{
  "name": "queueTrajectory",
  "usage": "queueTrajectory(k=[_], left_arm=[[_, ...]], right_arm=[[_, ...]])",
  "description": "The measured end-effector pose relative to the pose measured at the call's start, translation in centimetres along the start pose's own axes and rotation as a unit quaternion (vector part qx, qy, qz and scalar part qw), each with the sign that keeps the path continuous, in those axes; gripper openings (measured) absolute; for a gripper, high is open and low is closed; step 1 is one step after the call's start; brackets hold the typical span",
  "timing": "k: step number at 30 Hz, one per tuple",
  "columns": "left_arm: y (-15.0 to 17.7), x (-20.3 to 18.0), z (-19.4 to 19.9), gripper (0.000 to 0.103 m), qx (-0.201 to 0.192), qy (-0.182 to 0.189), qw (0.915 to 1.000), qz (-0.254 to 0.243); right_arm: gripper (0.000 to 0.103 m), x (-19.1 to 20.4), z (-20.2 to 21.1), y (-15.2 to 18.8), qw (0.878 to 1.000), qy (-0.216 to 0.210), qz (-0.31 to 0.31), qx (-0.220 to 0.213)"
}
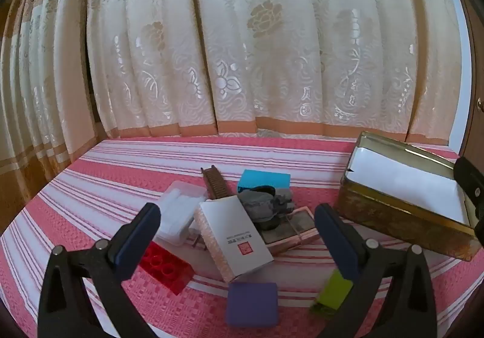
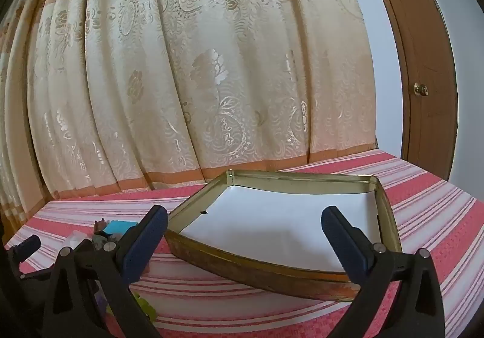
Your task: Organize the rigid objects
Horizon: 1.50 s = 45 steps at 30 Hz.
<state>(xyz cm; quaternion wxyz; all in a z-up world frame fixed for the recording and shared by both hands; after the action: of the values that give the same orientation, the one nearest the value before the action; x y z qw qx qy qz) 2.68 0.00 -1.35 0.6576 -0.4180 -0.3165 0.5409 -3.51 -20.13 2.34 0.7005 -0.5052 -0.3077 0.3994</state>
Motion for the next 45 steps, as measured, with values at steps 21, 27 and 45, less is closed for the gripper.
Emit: queueTrajectory(k=[21, 27, 45], left_arm=[[0.18, 0.5, 0.05, 0.103, 0.004, 0.011, 0.9999, 0.007], [0.14, 0.41, -0.01, 0.103, 0.005, 0.01, 0.9999, 0.009], [0.36, -0.26, -0.2, 0.103, 0.006, 0.008, 0.9999, 0.013]], right_arm=[[0.103, 0.11, 0.22, -0.01, 1.0, 0.0, 0.002, -0.008], [0.103, 0.08, 0.15, -0.03, 1.0, 0.0, 0.001, -0.01], [0.103, 0.15, 0.11, 0.21, 1.0, -0.003, 0.004, -0.012]])
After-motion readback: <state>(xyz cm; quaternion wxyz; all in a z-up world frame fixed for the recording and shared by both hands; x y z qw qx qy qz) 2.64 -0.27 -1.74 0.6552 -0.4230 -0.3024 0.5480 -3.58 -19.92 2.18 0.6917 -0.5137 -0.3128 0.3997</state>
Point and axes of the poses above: each gripper's, at about its wrist camera, not at the fingertips, and z roughly against the way its jaws point, x to its left, y to its underside, the point moved 3 cm from there along -z, roughly the way its jaws point, and after that the axes turned 12 degrees about y, right-handed, at the moved point
